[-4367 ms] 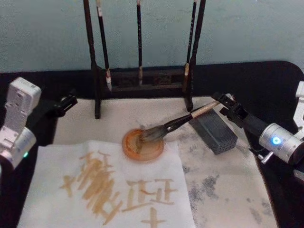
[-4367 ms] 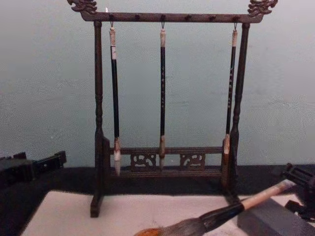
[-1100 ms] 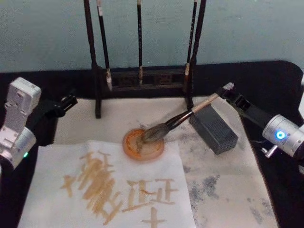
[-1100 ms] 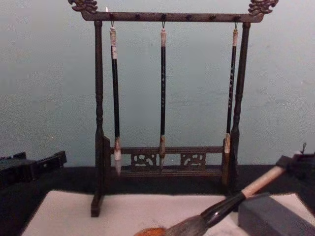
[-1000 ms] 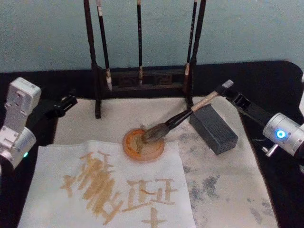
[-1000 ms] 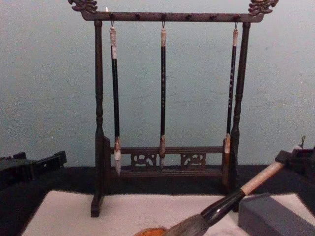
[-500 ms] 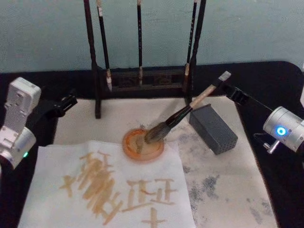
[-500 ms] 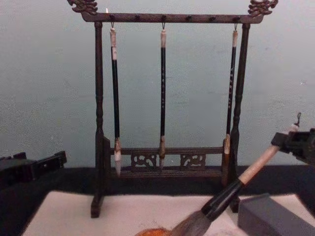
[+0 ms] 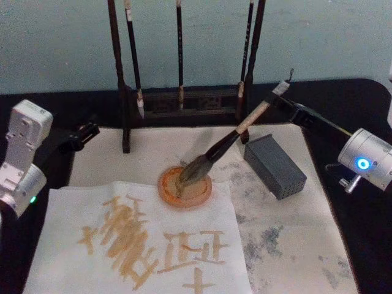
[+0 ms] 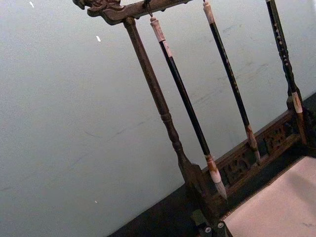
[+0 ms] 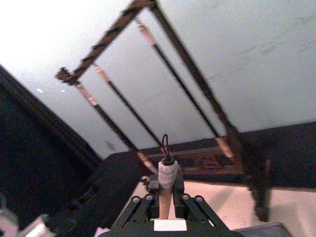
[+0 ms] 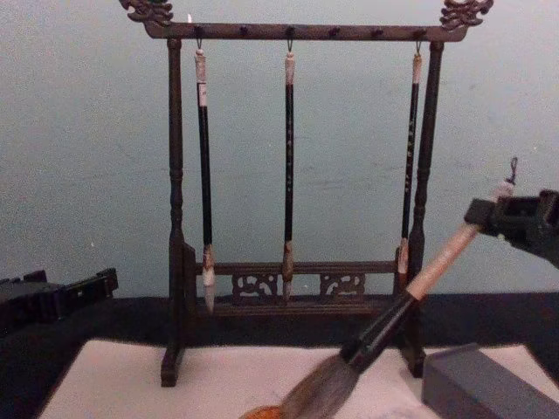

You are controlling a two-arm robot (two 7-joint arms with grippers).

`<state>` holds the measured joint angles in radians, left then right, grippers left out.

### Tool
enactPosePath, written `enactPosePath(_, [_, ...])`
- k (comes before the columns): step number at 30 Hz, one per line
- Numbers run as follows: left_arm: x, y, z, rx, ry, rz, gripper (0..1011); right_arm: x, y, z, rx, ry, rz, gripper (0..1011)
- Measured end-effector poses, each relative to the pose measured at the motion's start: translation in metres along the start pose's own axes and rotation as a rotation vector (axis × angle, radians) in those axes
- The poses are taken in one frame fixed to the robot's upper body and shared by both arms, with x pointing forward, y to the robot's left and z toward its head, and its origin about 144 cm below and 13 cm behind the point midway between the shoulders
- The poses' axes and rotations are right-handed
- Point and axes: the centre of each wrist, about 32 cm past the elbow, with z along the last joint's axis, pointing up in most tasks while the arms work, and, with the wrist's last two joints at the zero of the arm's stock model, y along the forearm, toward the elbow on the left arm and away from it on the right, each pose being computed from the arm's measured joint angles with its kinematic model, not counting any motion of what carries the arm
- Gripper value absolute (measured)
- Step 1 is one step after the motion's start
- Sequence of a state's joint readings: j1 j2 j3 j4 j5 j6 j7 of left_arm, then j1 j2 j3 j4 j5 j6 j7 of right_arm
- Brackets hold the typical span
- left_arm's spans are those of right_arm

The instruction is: Pick up the brush from the inkstone, write on the paper, then place the brush back to its original position.

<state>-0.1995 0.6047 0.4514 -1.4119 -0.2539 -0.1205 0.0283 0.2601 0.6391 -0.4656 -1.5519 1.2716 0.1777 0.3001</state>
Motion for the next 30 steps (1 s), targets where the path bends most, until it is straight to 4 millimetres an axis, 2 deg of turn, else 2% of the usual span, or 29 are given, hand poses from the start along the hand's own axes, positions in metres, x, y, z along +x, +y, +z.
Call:
enactPosePath(15, [0.0, 0.0, 0.0, 0.0, 0.0, 0.0, 1002, -0.035, -0.003, 0.004, -0.024, -0.048, 0.149, 161])
enactPosePath(30, [0.0, 0.0, 0.0, 0.0, 0.0, 0.0, 1002, -0.063, 0.002, -0.016, -0.095, -0.282, 0.231, 161])
